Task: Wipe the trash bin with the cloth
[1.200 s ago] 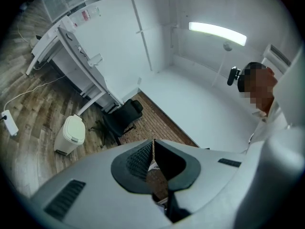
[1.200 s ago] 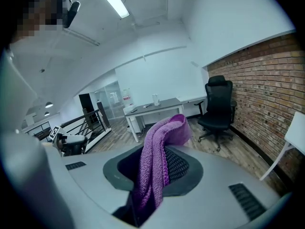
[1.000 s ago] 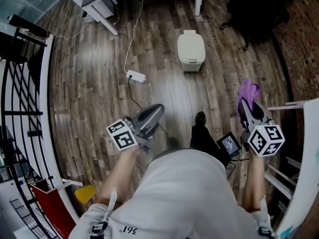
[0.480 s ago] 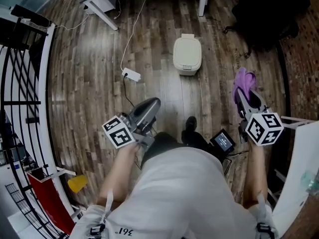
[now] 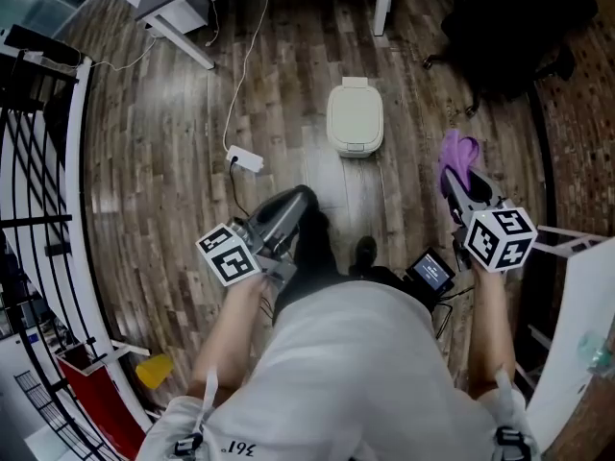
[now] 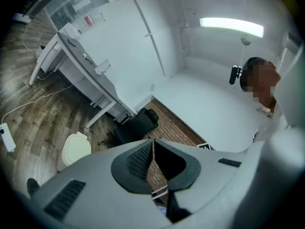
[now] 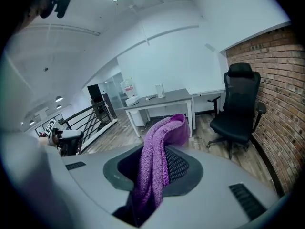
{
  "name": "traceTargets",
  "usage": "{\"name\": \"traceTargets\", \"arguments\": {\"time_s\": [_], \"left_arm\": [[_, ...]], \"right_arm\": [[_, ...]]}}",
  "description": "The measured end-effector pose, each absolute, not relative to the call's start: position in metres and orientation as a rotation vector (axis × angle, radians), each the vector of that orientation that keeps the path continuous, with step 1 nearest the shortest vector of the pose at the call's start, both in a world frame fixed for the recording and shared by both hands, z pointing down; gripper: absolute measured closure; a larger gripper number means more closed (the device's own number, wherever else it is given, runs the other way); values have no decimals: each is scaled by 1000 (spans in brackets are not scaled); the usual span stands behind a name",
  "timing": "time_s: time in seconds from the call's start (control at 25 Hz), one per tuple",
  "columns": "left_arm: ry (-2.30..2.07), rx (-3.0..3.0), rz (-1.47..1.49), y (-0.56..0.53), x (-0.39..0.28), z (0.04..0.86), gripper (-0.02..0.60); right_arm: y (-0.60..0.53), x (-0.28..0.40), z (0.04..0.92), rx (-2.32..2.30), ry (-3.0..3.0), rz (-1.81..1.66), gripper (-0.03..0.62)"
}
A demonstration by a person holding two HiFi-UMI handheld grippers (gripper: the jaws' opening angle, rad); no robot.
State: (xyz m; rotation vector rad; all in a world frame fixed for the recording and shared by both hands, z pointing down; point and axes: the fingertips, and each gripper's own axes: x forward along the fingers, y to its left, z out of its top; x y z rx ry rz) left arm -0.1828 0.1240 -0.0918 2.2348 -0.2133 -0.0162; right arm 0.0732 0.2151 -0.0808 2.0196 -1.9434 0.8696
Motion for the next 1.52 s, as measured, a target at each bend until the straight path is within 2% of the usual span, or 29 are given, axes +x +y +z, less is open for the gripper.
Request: {"name": "traceTargets", "arguments": {"time_s": [0.68, 1.12, 1.52], "left_arm": [[-18, 2241, 151, -81, -166, -55, 566], [-125, 2206, 258, -102, -126, 6, 566], [-254, 2102, 288, -91, -68, 118, 566]], "right_arm": [[41, 71, -44, 2050, -1718, 854, 500], [-12, 107, 51, 1789, -1763, 894, 500], [-57, 150, 183, 1544, -1814, 907, 500]]}}
